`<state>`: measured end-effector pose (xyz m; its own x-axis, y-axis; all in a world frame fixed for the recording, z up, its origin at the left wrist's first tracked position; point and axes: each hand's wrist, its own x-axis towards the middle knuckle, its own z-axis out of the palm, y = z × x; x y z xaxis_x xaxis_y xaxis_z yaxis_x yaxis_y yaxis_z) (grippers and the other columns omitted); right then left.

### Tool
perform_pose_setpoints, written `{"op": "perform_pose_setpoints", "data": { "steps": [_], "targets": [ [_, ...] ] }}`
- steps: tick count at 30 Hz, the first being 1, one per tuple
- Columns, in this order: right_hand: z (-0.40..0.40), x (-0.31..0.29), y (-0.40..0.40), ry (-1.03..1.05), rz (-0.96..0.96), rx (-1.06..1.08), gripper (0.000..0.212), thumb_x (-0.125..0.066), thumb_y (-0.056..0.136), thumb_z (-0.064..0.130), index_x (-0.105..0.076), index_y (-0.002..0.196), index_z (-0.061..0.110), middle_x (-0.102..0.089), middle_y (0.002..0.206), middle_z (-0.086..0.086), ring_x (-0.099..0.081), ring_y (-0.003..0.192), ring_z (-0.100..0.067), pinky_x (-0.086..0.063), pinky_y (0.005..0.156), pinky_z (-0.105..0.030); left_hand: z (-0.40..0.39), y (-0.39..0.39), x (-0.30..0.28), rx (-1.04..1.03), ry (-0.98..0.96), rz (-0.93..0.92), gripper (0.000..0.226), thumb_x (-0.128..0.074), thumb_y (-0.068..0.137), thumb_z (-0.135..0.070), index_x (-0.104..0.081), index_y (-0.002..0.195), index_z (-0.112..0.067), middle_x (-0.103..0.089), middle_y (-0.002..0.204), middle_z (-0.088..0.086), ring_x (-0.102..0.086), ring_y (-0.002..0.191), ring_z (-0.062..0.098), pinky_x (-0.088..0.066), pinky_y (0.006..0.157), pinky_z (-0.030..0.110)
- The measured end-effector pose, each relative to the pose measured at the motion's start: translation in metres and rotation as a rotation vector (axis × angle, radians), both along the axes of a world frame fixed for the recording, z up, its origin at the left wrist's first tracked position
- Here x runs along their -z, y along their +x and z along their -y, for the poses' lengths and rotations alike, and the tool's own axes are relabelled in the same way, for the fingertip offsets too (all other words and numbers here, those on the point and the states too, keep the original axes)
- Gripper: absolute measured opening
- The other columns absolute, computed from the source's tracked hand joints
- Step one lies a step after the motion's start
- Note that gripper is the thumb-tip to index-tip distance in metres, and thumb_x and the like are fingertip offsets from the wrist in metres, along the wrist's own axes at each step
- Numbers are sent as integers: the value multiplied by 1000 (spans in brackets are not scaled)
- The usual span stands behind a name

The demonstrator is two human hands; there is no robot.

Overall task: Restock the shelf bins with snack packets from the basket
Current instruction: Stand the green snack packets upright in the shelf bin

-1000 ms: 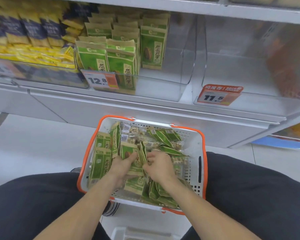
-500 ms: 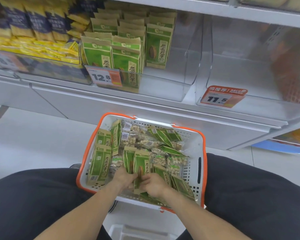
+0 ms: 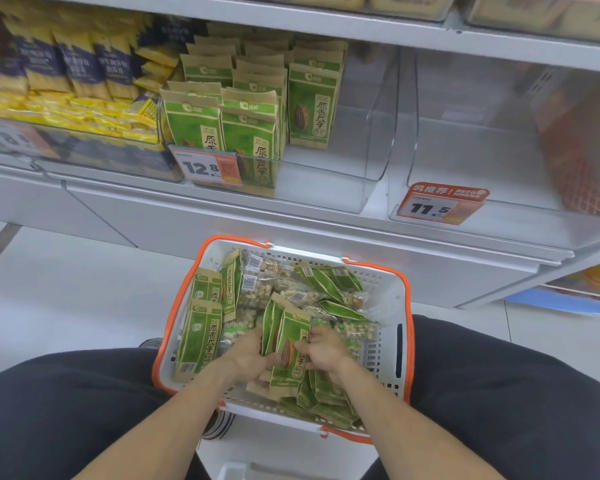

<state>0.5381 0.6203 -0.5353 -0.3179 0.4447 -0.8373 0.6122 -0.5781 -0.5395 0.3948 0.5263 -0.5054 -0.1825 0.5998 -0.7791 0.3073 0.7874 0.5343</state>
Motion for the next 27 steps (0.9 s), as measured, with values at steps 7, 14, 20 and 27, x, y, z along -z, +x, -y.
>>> {"op": "perform_pose_setpoints", "data": {
  "steps": [7,14,20,27],
  "targets": [
    [-40,-42,-9,-300,-537,160,54,-69,92,21,-48,140,8,-64,130,-18,-61,122,-35,-43,106,-58,-45,-42,-100,123,173,-2,40,-70,90,-30,-48,124,-23,-63,114,-11,-60,103,9,-51,85,23],
    [-42,-117,-36,-190,-809,298,48,-53,99,23,-47,139,-4,-62,130,-25,-59,123,-37,-44,107,-54,-61,-75,-165,293,413,-110,43,-65,83,-54,-58,119,-33,-71,94,-12,-67,82,-1,-57,80,28],
    [-43,-149,-39,69,-720,241,51,-62,93,40,-57,134,11,-68,125,-14,-65,117,-32,-46,105,-56,-50,-72,-162,73,607,7,47,-81,81,-26,-57,121,-21,-76,103,-3,-72,97,13,-57,88,44],
    [-59,-169,-33,279,-837,221,81,-92,61,45,-61,125,6,-70,119,-18,-66,111,-37,-57,90,-46,-54,-70,-168,-72,725,137,41,-68,84,-34,-61,119,-16,-76,102,3,-74,94,21,-58,83,46]
  ]
}}
